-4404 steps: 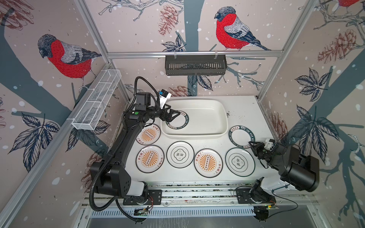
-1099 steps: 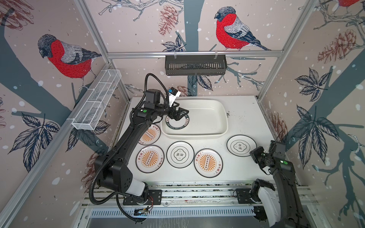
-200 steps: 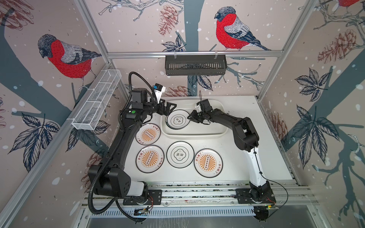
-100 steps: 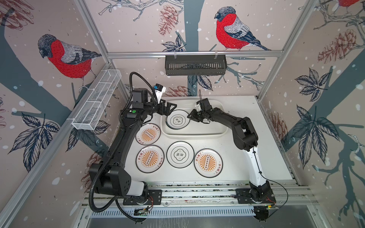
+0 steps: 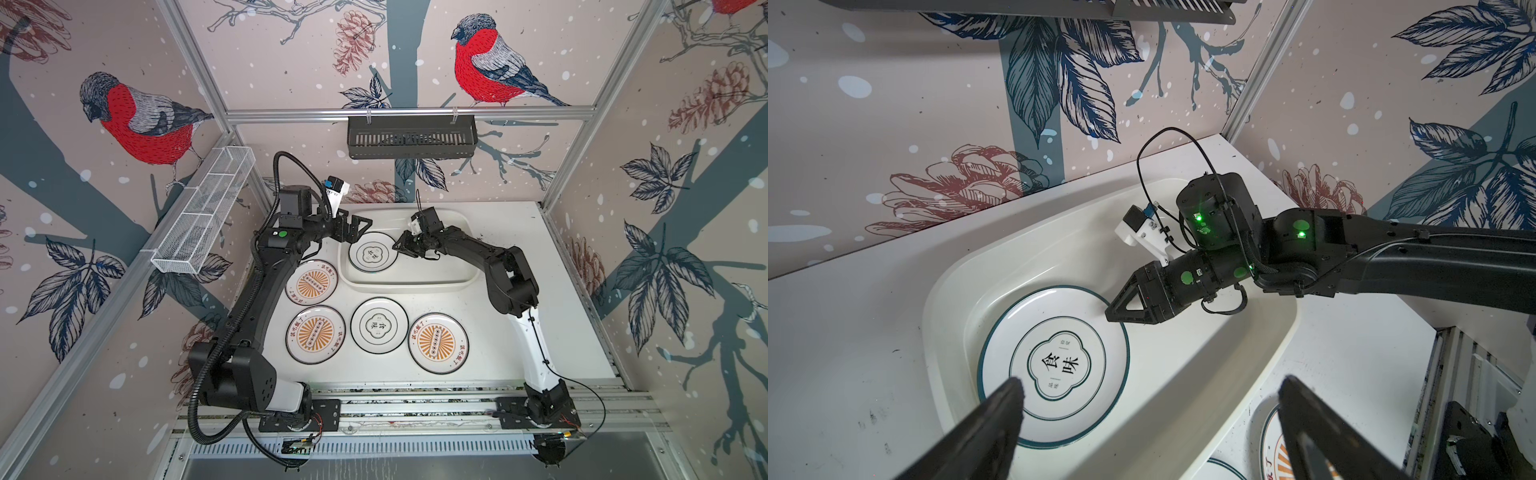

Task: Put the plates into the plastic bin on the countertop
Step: 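Open the right gripper and withdraw it from the bin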

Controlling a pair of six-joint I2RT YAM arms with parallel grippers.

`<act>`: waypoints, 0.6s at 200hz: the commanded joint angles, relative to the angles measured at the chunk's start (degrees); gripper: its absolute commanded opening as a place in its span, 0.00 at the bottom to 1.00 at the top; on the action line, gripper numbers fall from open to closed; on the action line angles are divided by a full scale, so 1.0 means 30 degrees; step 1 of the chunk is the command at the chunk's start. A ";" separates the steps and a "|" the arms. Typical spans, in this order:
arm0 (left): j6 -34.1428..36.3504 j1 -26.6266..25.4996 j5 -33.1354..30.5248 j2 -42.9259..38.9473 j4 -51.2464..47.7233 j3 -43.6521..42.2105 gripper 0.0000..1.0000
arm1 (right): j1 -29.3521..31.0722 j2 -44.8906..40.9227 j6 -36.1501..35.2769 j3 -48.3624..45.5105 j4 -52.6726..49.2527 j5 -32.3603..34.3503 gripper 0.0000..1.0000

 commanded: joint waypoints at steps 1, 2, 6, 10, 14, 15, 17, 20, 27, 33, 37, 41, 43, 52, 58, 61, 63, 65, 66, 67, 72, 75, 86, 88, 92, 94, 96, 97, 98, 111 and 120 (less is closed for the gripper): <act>0.0096 0.0023 0.0215 0.0123 0.0127 0.0346 0.94 | -0.0125 -0.0737 -0.0247 -0.0285 0.0602 0.0396 0.34; 0.0097 0.0022 0.0205 0.0125 0.0133 0.0375 0.95 | -0.0118 -0.0785 -0.0243 -0.0324 0.0654 0.0428 0.34; 0.0119 0.0024 0.0218 0.0154 0.0138 0.0417 0.94 | -0.0151 -0.0978 -0.0240 -0.0449 0.0770 0.0563 0.34; 0.0126 0.0028 0.0183 0.0156 0.0123 0.0436 0.94 | -0.0190 -0.1161 -0.0265 -0.0566 0.0931 0.0679 0.34; 0.0152 0.0021 0.0168 0.0182 0.0110 0.0467 0.94 | -0.0198 -0.1341 -0.0283 -0.0687 0.1051 0.0809 0.34; 0.0154 0.0021 0.0166 0.0198 0.0109 0.0494 0.94 | -0.0213 -0.1394 -0.0291 -0.0716 0.1083 0.0825 0.34; 0.0177 0.0021 0.0150 0.0211 0.0109 0.0493 0.94 | -0.0246 -0.1486 -0.0296 -0.0759 0.1108 0.0874 0.34; 0.0184 0.0021 0.0156 0.0214 0.0094 0.0525 0.94 | -0.0270 -0.1588 -0.0324 -0.0863 0.1203 0.0944 0.34; 0.0236 0.0021 0.0135 0.0237 0.0056 0.0599 0.94 | -0.0336 -0.2023 -0.0397 -0.1057 0.1337 0.1142 0.34; 0.0271 0.0021 0.0107 0.0259 0.0021 0.0617 0.95 | -0.0398 -0.2387 -0.0480 -0.1365 0.1526 0.1337 0.34; 0.0315 0.0035 0.0106 0.0271 -0.0040 0.0679 0.94 | -0.0455 -0.2690 -0.0542 -0.1567 0.1623 0.1456 0.34; 0.0352 0.0023 0.0093 0.0273 -0.0082 0.0700 0.94 | -0.0473 -0.3031 -0.0579 -0.1839 0.1774 0.1609 0.34; 0.0373 0.0021 0.0088 0.0295 -0.0093 0.0720 0.94 | -0.0487 -0.3214 -0.0610 -0.2007 0.1859 0.1648 0.34; 0.0515 0.0021 0.0099 0.0303 -0.0210 0.0799 0.94 | -0.0600 -0.4025 -0.0693 -0.2787 0.2255 0.1880 0.34; 0.0590 0.0021 0.0128 0.0330 -0.0300 0.0840 0.94 | -0.0690 -0.4698 -0.0751 -0.3383 0.2612 0.1979 0.34; 0.0656 0.0021 0.0145 0.0332 -0.0349 0.0862 0.94 | -0.0718 -0.5051 -0.0780 -0.3729 0.2771 0.2057 0.34; 0.0713 0.0021 0.0153 0.0332 -0.0386 0.0885 0.94 | -0.0746 -0.5286 -0.0814 -0.3966 0.2892 0.2105 0.34; 0.0749 0.0021 0.0140 0.0332 -0.0454 0.0920 0.94 | -0.0790 -0.5520 -0.0845 -0.4201 0.2995 0.2153 0.34; 0.0774 0.0035 0.0167 0.0332 -0.0480 0.0926 0.94 | -0.0816 -0.5652 -0.0864 -0.4318 0.3066 0.2186 0.35; 0.0802 0.0043 0.0166 0.0332 -0.0493 0.0943 0.95 | -0.0815 -0.5777 -0.0889 -0.4450 0.3116 0.2202 0.35; 0.0945 0.0025 0.0260 0.0359 -0.0664 0.0954 0.95 | -0.0886 -0.6434 -0.1003 -0.5077 0.3364 0.2305 0.35; 0.1008 0.0021 0.0338 0.0368 -0.0706 0.0978 0.94 | -0.0933 -0.6774 -0.1082 -0.5472 0.3532 0.2357 0.35; 0.1439 0.0022 0.0750 0.0332 -0.1123 0.0963 0.95 | -0.1111 -0.8383 -0.1356 -0.6892 0.3971 0.2576 0.35; 0.1538 0.0021 0.0831 0.0332 -0.1166 0.0962 0.95 | -0.1152 -0.8668 -0.1376 -0.7210 0.4056 0.2608 0.36; 0.1721 0.0021 0.1054 0.0317 -0.1346 0.0935 0.95 | -0.1223 -0.9244 -0.1459 -0.7823 0.4240 0.2673 0.36; 0.1836 0.0021 0.1163 0.0306 -0.1427 0.0940 0.95 | -0.1260 -0.9579 -0.1526 -0.8102 0.4328 0.2706 0.36; 0.1945 0.0028 0.1279 0.0304 -0.1484 0.0919 0.95 | -0.1284 -0.9875 -0.1565 -0.8392 0.4380 0.2714 0.36; 0.1988 0.0024 0.1337 0.0303 -0.1537 0.0911 0.95 | -0.1313 -1.0027 -0.1576 -0.8538 0.4403 0.2715 0.36; 0.2038 0.0022 0.1381 0.0303 -0.1593 0.0907 0.95 | -0.1327 -1.0176 -0.1596 -0.8611 0.4429 0.2716 0.36; 0.2565 0.0022 0.1867 0.0204 -0.2048 0.0766 0.95 | -0.1596 -1.2106 -0.1858 -1.0470 0.4602 0.2788 0.36; 0.2722 0.0021 0.2002 -0.0019 -0.1991 0.0469 0.95 | -0.1691 -1.3658 -0.2083 -1.1641 0.4791 0.2939 0.36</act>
